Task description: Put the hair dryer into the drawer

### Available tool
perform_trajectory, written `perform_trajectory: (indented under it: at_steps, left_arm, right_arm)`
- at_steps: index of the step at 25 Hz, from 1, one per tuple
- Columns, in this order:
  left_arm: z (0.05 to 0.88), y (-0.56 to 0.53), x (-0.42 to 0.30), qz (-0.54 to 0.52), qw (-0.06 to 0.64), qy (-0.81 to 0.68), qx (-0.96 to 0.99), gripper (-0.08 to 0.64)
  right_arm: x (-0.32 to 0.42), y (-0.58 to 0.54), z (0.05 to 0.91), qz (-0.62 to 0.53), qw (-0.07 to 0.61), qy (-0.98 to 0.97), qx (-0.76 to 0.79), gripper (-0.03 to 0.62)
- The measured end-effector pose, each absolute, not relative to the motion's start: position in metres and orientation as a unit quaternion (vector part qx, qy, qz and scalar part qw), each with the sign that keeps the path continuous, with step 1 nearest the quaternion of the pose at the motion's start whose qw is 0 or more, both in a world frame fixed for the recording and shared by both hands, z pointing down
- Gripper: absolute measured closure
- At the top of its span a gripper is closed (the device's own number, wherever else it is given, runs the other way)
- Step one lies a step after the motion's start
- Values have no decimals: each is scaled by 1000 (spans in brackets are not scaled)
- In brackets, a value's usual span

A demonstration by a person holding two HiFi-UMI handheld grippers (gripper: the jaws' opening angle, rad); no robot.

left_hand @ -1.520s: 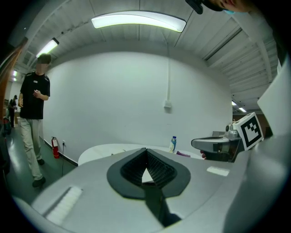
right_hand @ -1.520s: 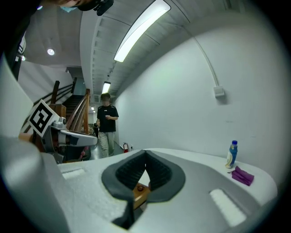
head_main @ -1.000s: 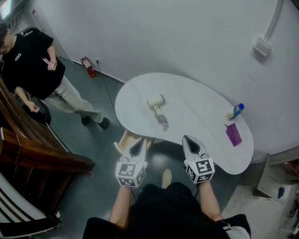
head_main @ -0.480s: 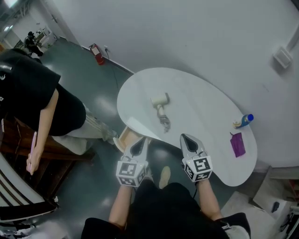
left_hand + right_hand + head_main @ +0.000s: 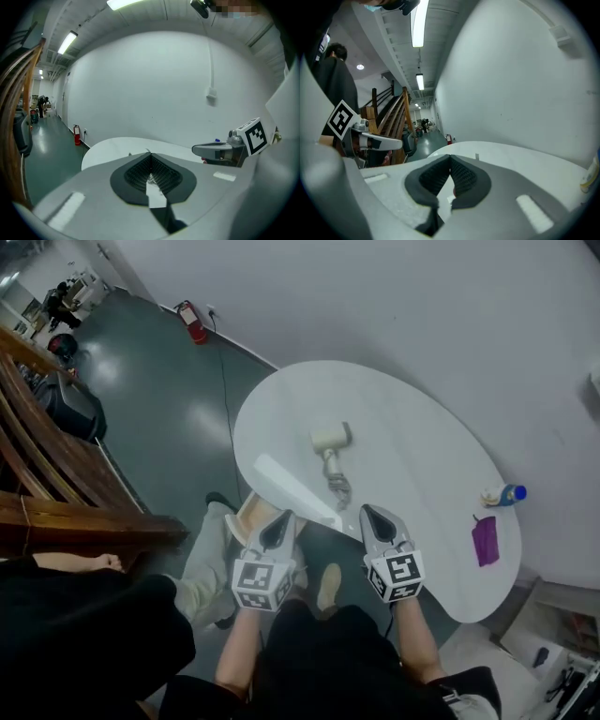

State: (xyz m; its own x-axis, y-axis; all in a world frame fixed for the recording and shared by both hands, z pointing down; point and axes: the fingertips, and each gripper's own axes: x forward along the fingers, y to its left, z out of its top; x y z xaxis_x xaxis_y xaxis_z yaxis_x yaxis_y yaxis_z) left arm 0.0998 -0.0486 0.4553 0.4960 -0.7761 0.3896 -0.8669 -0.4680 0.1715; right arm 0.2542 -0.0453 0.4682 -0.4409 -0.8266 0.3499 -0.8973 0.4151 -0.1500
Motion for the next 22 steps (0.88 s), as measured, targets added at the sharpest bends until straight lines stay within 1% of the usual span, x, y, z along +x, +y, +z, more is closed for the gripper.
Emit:
perform_trajectory:
  at_steps: [13, 22]
  left_arm:
    - [522, -113, 69, 161, 228, -455, 846, 554]
    - [552, -135, 62, 171, 249, -440, 846, 554]
  right_arm:
    - [228, -112, 530, 200, 148, -813, 527, 589]
    - [213, -138, 563, 209, 166, -807, 526, 589]
